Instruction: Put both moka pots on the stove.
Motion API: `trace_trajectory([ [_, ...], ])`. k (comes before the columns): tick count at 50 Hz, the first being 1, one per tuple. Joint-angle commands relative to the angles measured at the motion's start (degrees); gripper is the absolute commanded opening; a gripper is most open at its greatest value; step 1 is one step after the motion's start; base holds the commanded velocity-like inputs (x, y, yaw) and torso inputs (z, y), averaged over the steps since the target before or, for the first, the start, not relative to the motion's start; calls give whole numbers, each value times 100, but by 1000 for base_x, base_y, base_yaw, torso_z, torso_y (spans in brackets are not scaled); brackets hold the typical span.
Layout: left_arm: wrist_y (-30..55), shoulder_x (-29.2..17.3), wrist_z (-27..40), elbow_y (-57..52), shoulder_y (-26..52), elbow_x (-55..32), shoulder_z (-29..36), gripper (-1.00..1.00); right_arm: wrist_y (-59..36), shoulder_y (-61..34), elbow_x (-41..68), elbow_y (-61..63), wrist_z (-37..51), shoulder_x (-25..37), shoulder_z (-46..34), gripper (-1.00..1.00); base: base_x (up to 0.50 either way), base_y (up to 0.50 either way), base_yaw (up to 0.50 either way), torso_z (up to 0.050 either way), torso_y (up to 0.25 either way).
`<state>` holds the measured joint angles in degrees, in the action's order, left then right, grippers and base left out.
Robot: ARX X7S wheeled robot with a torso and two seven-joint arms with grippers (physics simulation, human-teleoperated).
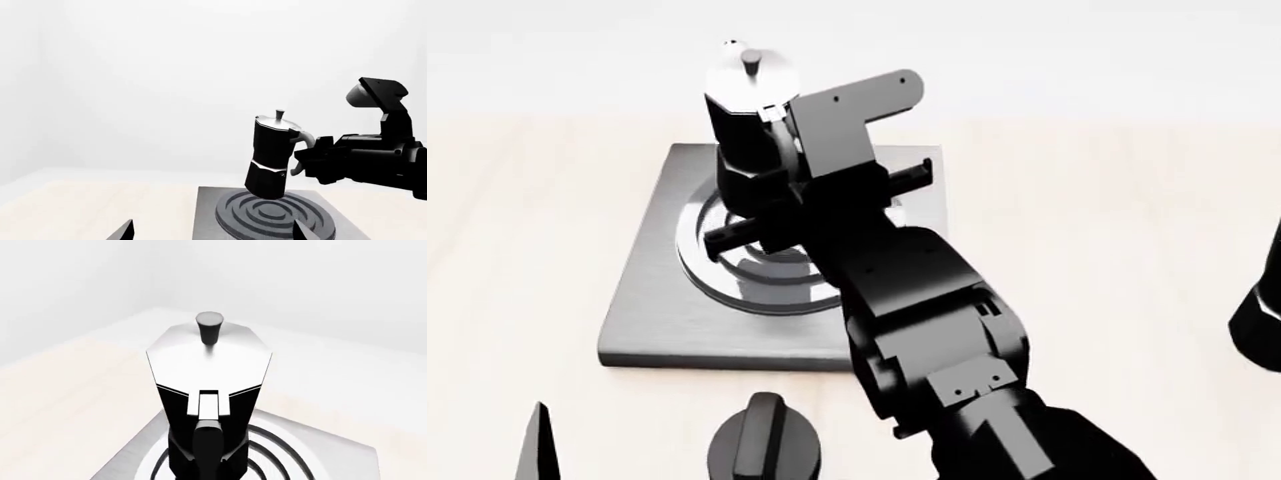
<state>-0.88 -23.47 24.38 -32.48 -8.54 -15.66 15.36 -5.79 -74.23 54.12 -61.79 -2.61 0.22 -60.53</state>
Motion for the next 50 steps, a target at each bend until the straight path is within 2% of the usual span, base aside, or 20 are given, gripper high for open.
trace_trajectory([
  [1,-46,-10,-7,26,-5,-9,17,100,300,-140,460,-63,39,-13,-545,-100,0,0,0,0,-90],
  [36,-69,-59,28,-58,-14,-34,63,100,878,-162,1932,-270,159,-19,-2158,-100,0,0,0,0,-83],
  [37,-71,-59,31,-56,-11,-35,60,100,879,-178,1982,-288,143,-19,-2173,100,0,0,3,0,0],
  [41,-95,-59,38,-49,-15,-38,56,100,955,-222,2033,-230,206,-2,-2224,100,0,0,0,0,0],
  [50,-112,-59,42,-37,-14,-19,86,100,1001,-220,1888,2589,1603,1317,-2282,100,0,0,0,0,0],
])
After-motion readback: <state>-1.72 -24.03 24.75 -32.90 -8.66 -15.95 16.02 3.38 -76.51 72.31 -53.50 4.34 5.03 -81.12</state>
